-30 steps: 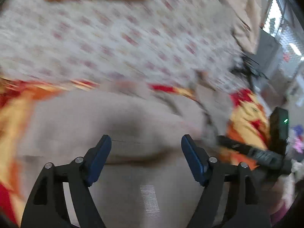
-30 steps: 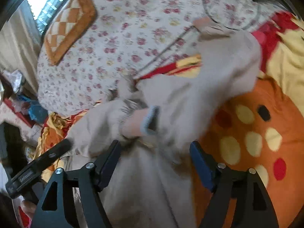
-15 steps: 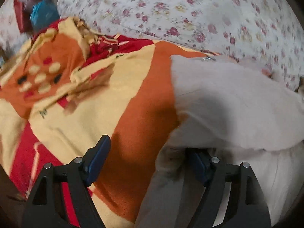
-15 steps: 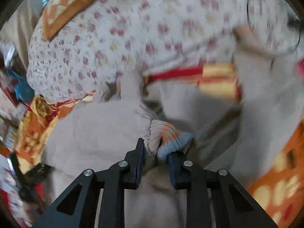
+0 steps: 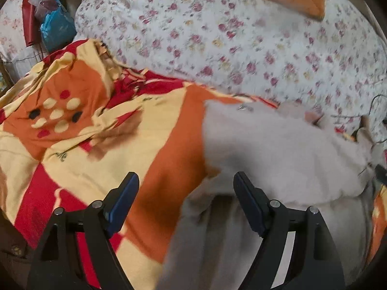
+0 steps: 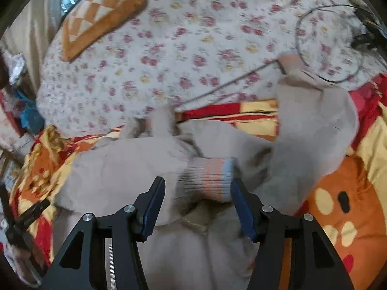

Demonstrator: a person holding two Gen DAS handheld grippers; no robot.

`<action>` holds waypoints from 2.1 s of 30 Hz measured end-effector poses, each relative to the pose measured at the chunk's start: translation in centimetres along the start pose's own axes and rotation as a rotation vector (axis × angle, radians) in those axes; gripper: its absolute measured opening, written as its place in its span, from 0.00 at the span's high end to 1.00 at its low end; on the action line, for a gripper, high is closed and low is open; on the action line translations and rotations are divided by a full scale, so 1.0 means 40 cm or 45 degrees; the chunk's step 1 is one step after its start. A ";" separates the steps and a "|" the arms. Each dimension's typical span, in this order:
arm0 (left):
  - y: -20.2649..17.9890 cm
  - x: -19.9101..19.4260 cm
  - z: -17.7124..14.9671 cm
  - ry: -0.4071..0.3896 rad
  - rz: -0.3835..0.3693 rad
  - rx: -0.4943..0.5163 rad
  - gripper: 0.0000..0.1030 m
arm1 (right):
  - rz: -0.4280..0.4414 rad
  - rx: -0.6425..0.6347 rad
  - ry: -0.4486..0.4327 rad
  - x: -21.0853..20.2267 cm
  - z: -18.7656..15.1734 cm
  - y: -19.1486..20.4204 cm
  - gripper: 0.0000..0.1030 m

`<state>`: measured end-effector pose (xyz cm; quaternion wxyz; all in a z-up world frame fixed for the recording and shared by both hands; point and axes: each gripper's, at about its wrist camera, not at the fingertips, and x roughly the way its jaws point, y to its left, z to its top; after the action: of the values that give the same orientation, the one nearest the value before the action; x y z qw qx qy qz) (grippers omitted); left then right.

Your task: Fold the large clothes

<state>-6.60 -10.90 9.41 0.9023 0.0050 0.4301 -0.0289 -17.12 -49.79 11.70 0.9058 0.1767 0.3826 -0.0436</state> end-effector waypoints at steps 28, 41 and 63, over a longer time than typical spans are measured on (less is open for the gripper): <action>-0.178 0.055 0.028 0.086 -0.117 0.194 0.12 | -0.359 0.335 -0.129 -0.130 0.091 -0.380 0.45; -0.201 0.124 0.002 0.154 -0.074 0.237 0.12 | -0.597 0.155 -0.178 0.132 0.333 -0.361 0.29; -0.116 0.054 0.047 0.091 -0.086 0.130 0.12 | 0.365 0.129 -0.784 -0.602 0.319 -0.451 0.84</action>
<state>-4.03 -15.72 8.99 0.8834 0.0377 0.4600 -0.0812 -29.26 -72.51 31.82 0.9658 0.2519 0.0600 0.0141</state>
